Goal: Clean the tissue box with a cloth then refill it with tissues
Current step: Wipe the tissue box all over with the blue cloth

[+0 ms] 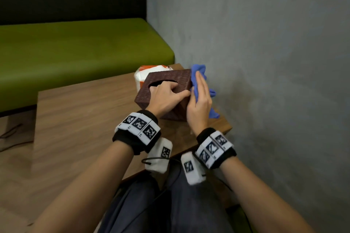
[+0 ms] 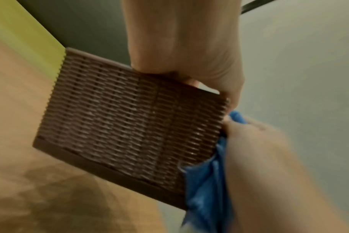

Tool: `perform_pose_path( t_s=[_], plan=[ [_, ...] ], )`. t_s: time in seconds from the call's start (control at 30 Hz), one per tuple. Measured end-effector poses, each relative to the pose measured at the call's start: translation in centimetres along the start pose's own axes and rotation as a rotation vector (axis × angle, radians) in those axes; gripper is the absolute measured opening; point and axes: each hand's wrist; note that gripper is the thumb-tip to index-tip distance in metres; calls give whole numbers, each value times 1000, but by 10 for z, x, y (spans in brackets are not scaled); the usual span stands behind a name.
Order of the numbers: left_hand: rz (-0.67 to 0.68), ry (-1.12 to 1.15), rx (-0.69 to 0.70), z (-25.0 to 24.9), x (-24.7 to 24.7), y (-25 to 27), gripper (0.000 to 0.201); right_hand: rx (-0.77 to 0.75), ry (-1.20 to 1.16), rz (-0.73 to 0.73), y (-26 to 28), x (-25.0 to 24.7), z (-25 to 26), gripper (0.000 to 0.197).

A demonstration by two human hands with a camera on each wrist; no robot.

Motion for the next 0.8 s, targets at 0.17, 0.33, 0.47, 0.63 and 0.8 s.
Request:
perform_pose_path(
  t_s=[0.17, 0.33, 0.47, 0.63, 0.8],
  plan=[
    [106, -75, 42, 22, -10, -5, 52, -64, 96, 99, 20, -4, -15, 45],
    [301, -289, 85, 21, -20, 2, 65, 130, -86, 156, -21, -29, -21, 37],
    [272, -472, 14, 10, -30, -7, 38, 63, -73, 85, 7, -17, -10, 37],
    [41, -486, 17, 10, -10, -2, 50, 75, -114, -14, 38, -1, -5, 41],
    [-142, -429, -155, 12, -1, 2, 69, -25, -114, 45, 56, 6, 0, 38]
  ],
)
Point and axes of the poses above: each hand's wrist, its own y-axis away from the middle knuckle, its own x-axis out of the palm, z = x × y, and after that the axes turned 15 degrees about z, right-handed
